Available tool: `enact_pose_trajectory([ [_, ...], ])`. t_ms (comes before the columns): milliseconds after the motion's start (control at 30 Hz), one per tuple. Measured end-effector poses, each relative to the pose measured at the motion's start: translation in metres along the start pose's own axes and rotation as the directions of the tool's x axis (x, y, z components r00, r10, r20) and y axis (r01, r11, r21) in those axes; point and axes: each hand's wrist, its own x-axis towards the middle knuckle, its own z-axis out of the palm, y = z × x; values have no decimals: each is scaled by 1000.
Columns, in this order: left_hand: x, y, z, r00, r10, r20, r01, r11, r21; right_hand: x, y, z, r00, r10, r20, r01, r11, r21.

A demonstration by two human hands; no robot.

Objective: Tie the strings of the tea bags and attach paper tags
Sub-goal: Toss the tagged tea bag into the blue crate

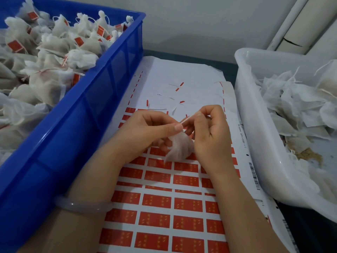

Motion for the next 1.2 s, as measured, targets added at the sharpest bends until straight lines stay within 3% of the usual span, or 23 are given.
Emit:
enact_pose_trajectory([
  [67, 0, -1, 0, 1000, -7, -3, 7, 1000, -19, 1, -2, 0, 998, 65, -26, -64, 997, 39],
  [133, 1, -2, -1, 1000, -9, -6, 9, 1000, -13, 3, -4, 0, 969, 248, 3, -241, 937, 252],
  [233, 2, -5, 2, 996, 79, -51, -71, 989, 128, 8, -6, 2, 869, 465, 170, -454, 609, 650],
  [300, 2, -6, 6, 971, 214, -104, -178, 943, 283, 11, -8, 1, 833, 500, 239, -478, 430, 766],
  [400, 0, -6, 9, 897, 427, -114, -323, 809, 490, 13, -9, 0, 810, 512, 284, -473, 286, 833],
  [500, -1, -6, 10, 875, 479, -71, -373, 760, 532, 13, -9, -2, 812, 512, 281, -466, 279, 839],
  [667, -2, -6, 14, 931, 355, -85, -318, 903, 290, 15, -11, -3, 854, 477, 207, -375, 289, 881],
  [767, -2, -5, 14, 944, 310, -112, -277, 930, 243, 17, -12, -4, 860, 469, 201, -339, 232, 912],
  [867, 0, -3, 15, 940, 291, -181, -254, 947, 198, 17, -12, -3, 856, 475, 205, -349, 238, 906],
  [1100, -2, -6, 22, 900, 353, -256, -283, 919, 273, 17, -8, -5, 824, 526, 210, -370, 220, 903],
  [1200, -1, -5, 23, 913, 325, -247, -282, 940, 194, 17, -8, -7, 846, 500, 186, -370, 298, 880],
])
